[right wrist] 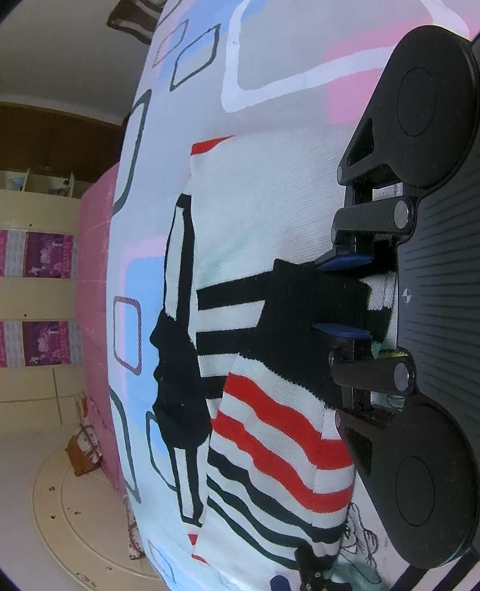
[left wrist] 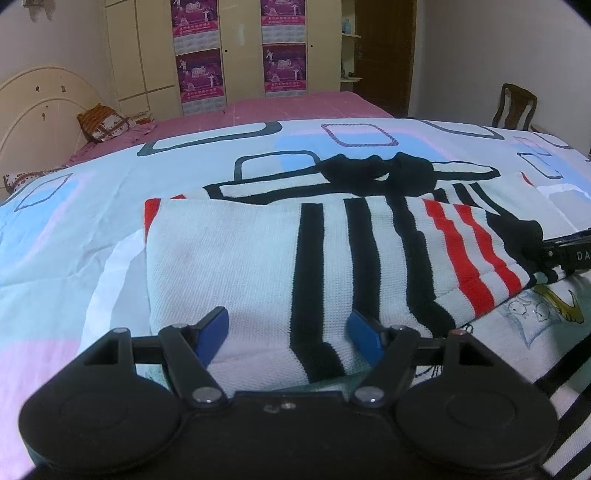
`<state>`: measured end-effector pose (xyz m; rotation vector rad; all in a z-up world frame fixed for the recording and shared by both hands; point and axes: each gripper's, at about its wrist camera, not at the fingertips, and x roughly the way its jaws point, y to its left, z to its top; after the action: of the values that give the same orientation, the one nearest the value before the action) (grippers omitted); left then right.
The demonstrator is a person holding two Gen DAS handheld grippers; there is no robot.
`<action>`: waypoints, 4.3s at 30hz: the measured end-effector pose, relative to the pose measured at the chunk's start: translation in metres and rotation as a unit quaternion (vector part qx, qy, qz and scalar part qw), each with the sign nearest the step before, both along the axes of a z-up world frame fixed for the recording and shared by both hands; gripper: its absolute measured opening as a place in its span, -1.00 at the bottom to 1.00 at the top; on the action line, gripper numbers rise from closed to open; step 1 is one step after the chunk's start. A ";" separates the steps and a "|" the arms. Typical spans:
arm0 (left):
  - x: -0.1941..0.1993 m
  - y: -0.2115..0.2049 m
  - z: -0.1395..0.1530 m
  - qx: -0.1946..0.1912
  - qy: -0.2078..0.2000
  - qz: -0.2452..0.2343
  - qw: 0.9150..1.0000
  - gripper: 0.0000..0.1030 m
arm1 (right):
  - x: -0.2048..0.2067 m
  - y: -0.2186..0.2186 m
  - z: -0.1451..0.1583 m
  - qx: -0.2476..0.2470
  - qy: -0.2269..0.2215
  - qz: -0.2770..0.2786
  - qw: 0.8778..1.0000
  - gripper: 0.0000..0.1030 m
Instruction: Fold small clothes
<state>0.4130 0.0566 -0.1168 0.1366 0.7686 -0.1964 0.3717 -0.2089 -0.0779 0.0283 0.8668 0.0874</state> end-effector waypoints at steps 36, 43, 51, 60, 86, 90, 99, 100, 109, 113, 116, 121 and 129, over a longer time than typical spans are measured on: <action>-0.235 0.024 0.019 -0.018 0.053 0.079 0.995 0.40 | -0.261 -0.139 0.015 0.239 0.019 -0.046 0.970 -0.23; -0.262 0.045 0.015 -0.108 0.068 0.093 0.987 0.36 | -0.291 -0.153 0.002 0.299 0.040 -0.049 0.952 -0.23; -0.276 0.071 0.009 -0.236 0.082 0.099 0.963 0.02 | -0.316 -0.156 -0.007 0.375 0.062 -0.049 0.924 -0.23; -0.246 0.087 -0.006 -0.333 0.100 0.083 0.934 -0.01 | -0.301 -0.154 -0.012 0.402 0.065 -0.052 0.912 -0.24; -0.263 0.095 0.022 -0.358 0.042 0.127 0.924 -0.88 | -0.303 -0.164 0.024 0.394 -0.012 -0.020 0.919 -0.91; -0.234 0.094 0.056 -0.383 -0.003 0.115 0.916 -0.88 | -0.272 -0.168 0.059 0.397 -0.060 -0.009 0.916 -0.91; -0.103 0.087 0.121 -0.409 -0.062 0.078 0.907 -0.88 | -0.151 -0.175 0.127 0.404 -0.130 -0.024 0.905 -0.91; -0.089 0.086 0.121 -0.403 -0.059 0.078 0.910 -0.88 | -0.135 -0.175 0.131 0.405 -0.129 -0.028 0.905 -0.91; 0.044 0.095 0.039 -0.373 0.064 0.117 0.918 -0.88 | 0.008 -0.162 0.055 0.399 -0.027 -0.083 0.913 -0.91; 0.070 0.104 0.012 -0.375 0.089 0.124 0.915 -0.88 | 0.039 -0.167 0.018 0.405 0.007 -0.104 0.908 -0.91; 0.082 0.105 -0.001 -0.393 0.095 0.113 0.908 -0.83 | 0.061 -0.173 0.003 0.418 0.026 -0.114 0.901 -0.91; 0.100 0.103 -0.006 -0.421 0.072 0.097 0.899 -0.13 | 0.087 -0.176 -0.008 0.413 0.024 -0.120 0.903 -0.08; 0.109 0.101 0.007 -0.375 0.031 0.079 0.923 0.40 | 0.080 -0.182 0.010 0.365 -0.042 -0.107 0.924 0.34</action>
<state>0.5222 0.1575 -0.1099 -0.6617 0.7171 -0.3306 0.4520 -0.3910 -0.0677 0.8141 0.6996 0.2013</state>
